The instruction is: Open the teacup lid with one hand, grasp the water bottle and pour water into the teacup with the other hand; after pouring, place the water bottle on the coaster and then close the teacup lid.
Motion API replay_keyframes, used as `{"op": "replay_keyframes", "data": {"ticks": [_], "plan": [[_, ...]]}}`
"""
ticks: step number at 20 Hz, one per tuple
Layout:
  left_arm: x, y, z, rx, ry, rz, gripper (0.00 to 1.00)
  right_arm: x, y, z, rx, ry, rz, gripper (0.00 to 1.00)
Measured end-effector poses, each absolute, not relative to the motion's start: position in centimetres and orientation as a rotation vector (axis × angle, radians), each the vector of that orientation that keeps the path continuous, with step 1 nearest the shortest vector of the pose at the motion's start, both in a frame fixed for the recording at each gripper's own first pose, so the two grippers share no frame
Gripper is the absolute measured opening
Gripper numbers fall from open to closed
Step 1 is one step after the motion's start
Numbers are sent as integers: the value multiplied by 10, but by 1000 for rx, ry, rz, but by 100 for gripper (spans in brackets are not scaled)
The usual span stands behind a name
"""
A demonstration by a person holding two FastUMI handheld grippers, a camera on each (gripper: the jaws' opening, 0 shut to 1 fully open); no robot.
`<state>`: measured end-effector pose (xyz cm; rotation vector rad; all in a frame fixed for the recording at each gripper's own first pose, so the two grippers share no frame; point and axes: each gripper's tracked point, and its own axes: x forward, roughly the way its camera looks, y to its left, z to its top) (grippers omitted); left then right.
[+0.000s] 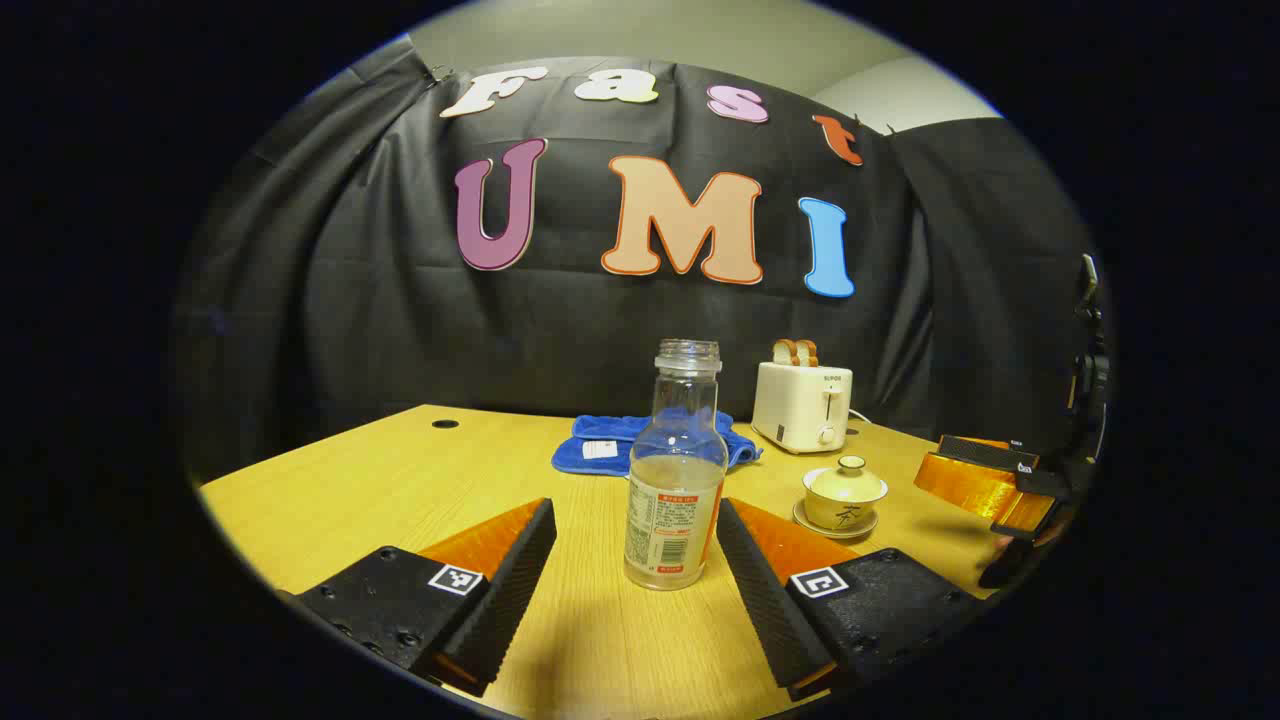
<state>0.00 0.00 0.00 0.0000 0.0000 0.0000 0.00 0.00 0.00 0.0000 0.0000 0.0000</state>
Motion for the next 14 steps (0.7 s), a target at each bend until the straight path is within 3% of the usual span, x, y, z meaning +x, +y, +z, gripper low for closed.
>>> {"op": "replay_keyframes", "data": {"ticks": [14], "plan": [[6, 5, 3, 15, -40, 21, 95, 13, -8, -10, -20, 27, -43, 99]]}}
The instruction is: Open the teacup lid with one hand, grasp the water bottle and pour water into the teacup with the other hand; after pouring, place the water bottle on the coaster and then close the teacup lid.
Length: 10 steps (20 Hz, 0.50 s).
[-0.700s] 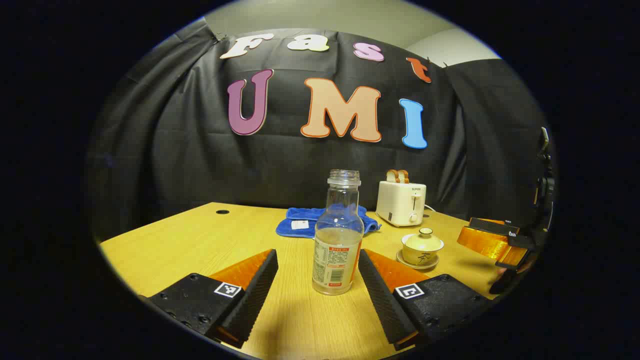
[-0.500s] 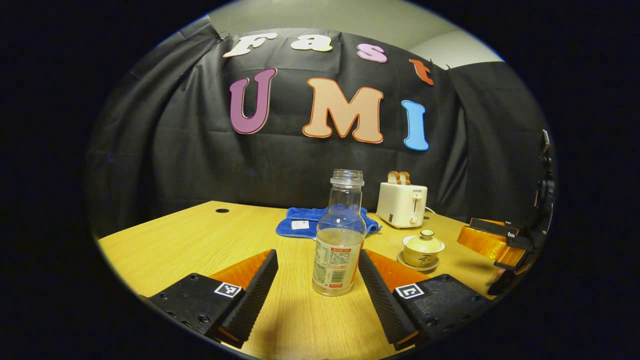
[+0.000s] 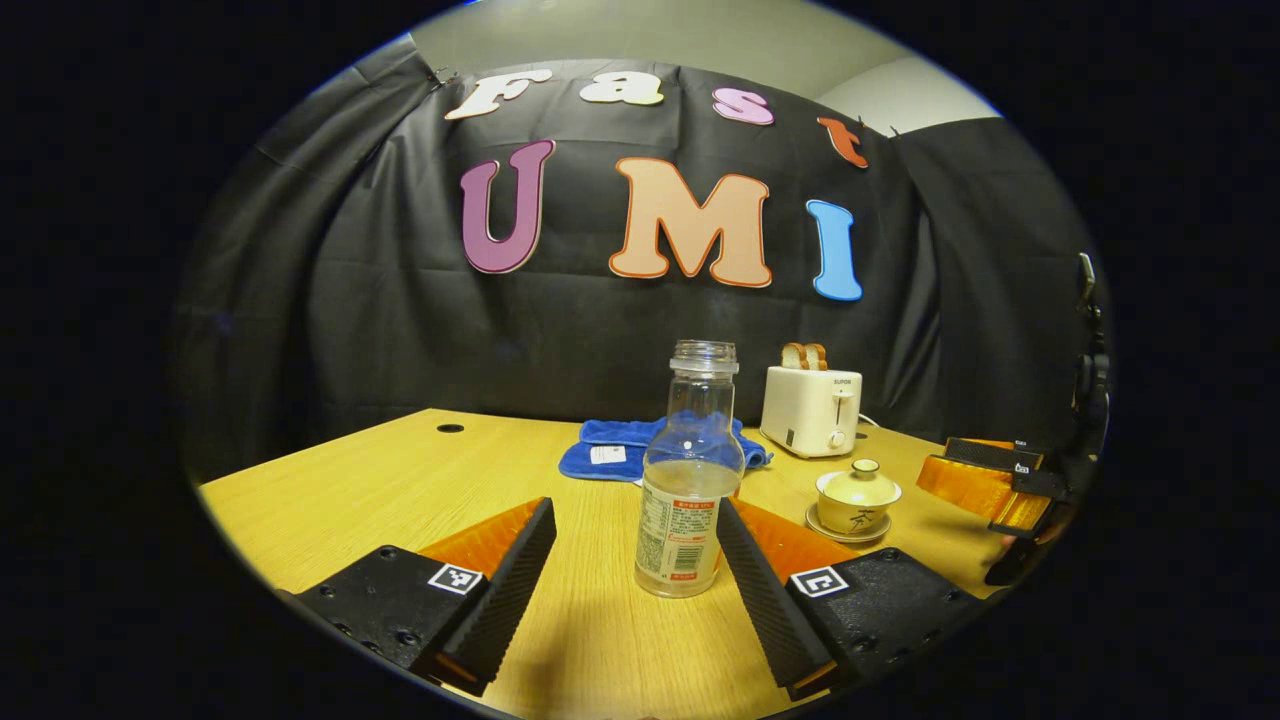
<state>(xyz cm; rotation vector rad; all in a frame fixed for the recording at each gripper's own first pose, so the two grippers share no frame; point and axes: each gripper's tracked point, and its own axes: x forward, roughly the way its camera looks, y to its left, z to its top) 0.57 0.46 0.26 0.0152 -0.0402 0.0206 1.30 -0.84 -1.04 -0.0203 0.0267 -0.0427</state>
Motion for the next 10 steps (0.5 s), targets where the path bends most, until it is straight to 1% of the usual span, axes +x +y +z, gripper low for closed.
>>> {"op": "replay_keyframes", "data": {"ticks": [1, 2, 6, 7, 9, 10], "plan": [[6, 4, 3, 22, -41, 22, 95, 14, -9, -10, -21, 26, -44, 99], [6, 5, 2, 29, -41, 27, 95, 13, -10, -11, -20, 26, -46, 96], [5, -1, 4, 87, -59, 21, 95, 12, -13, -11, -22, 24, -56, 96], [6, -1, 6, 90, -73, 21, 95, 12, -13, -11, -22, 24, -57, 94], [6, 0, 5, 86, -64, 25, 94, 13, -12, -11, -21, 23, -57, 96], [6, 0, 4, 83, -67, 23, 94, 14, -12, -12, -21, 24, -55, 93]]}}
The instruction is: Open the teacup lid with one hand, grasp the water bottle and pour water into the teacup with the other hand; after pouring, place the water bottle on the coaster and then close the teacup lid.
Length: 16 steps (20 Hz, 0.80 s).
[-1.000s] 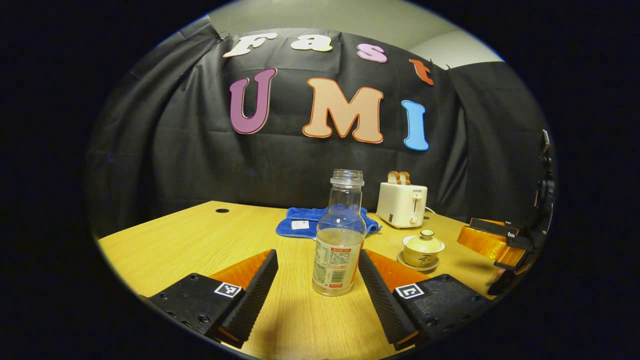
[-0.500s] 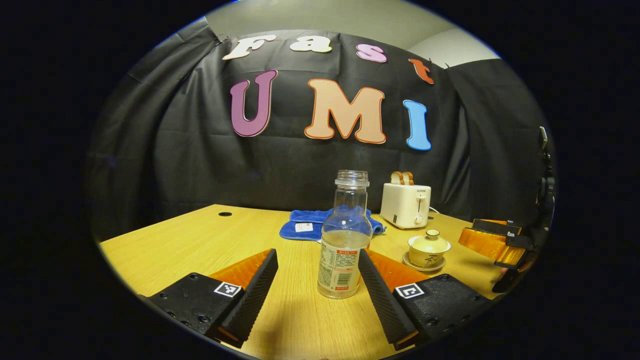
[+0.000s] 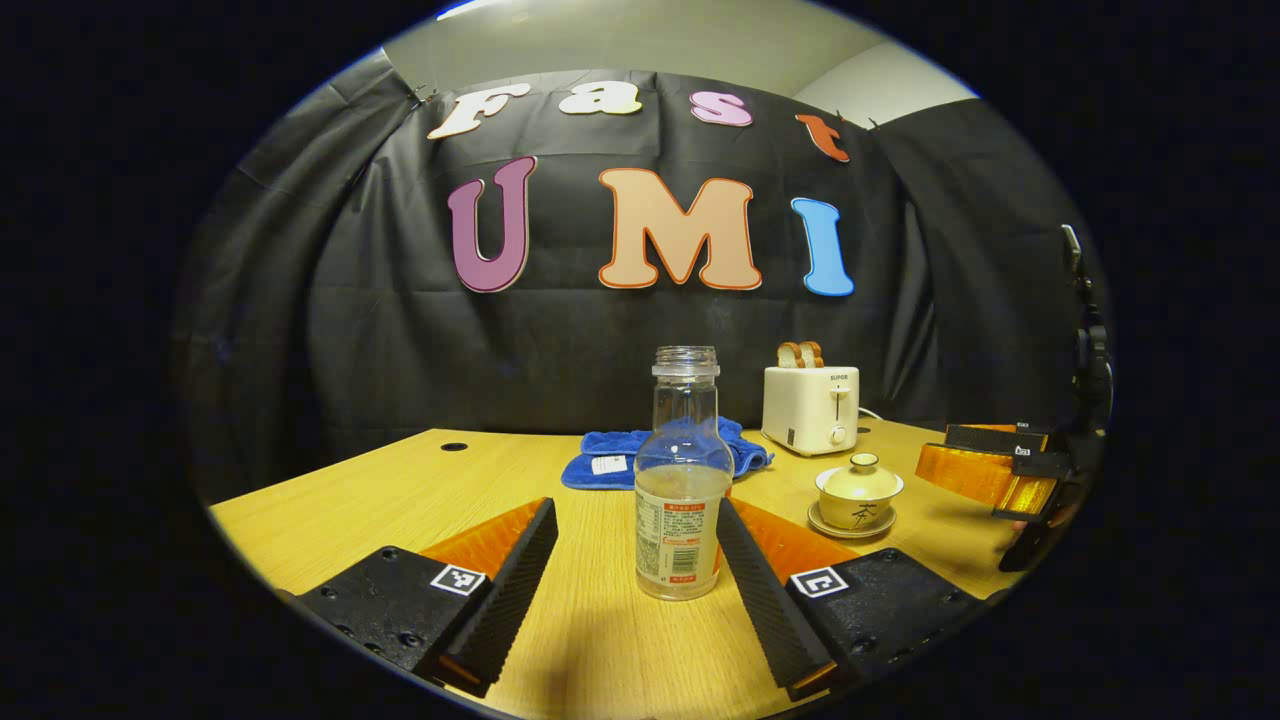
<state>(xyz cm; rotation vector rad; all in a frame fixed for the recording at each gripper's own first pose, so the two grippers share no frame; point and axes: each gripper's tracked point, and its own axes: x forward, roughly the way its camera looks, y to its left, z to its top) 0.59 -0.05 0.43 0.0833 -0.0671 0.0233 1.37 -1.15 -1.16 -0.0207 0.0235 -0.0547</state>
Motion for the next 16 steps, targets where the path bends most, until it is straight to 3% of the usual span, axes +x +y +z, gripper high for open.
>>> {"op": "replay_keyframes", "data": {"ticks": [3, 5, 13, 15, 16], "plan": [[5, -1, 4, 83, -69, 26, 94, 21, -7, -14, -19, 31, -34, 99], [6, 0, 4, 82, -67, 32, 94, 30, -7, -14, -18, 34, -29, 94], [7, -1, 3, 82, -66, 28, 94, 75, -3, -28, -31, 99, -22, 99], [7, -1, 4, 81, -68, 28, 94, 82, 0, -31, -46, 119, -21, 94], [7, 0, 4, 82, -66, 28, 94, 85, 1, -33, -55, 130, -19, 96]]}}
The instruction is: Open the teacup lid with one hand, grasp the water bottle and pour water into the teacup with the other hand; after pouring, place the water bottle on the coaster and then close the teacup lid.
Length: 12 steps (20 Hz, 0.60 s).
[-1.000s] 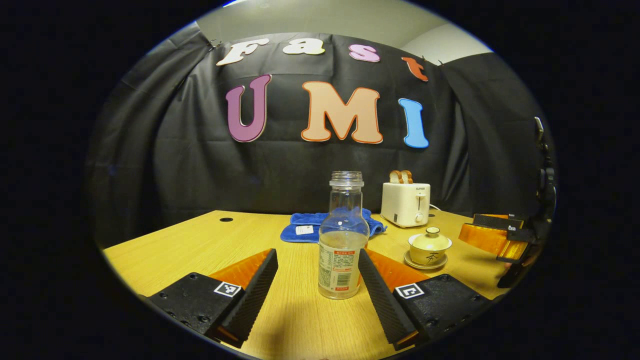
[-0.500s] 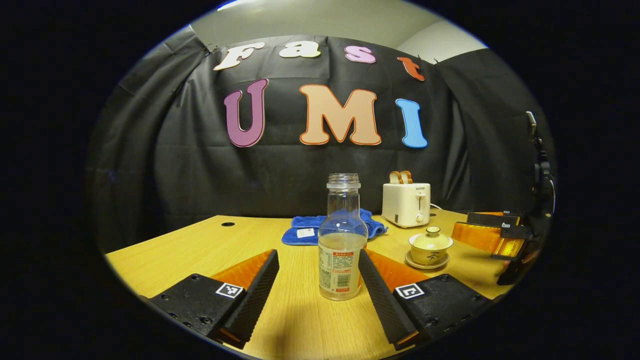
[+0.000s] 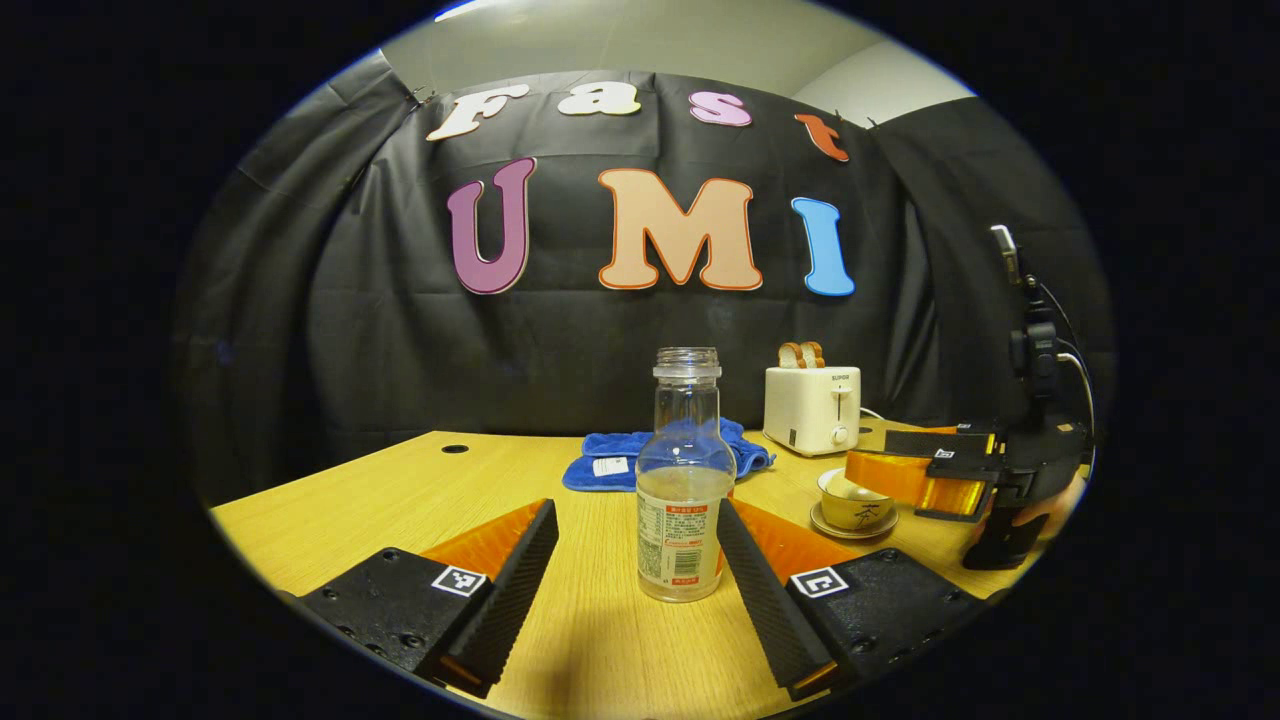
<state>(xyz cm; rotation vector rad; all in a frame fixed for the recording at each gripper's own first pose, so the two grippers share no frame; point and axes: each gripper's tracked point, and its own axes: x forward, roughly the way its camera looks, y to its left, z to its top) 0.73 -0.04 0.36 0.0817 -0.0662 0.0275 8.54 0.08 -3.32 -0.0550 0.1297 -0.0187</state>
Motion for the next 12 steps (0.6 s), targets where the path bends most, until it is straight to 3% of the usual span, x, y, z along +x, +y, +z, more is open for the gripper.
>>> {"op": "replay_keyframes", "data": {"ticks": [2, 7, 9, 12], "plan": [[8, 0, 2, 82, -65, 27, 94, 93, -1, -33, -71, 138, -32, 92], [7, -1, 3, 81, -65, 27, 94, 103, -2, -43, -85, 199, -42, 58], [7, -1, 3, 81, -65, 27, 94, 102, -4, -45, -94, 206, -47, 58], [9, -2, 2, 81, -65, 19, 94, 101, -5, -43, -109, 203, -50, 39]]}}
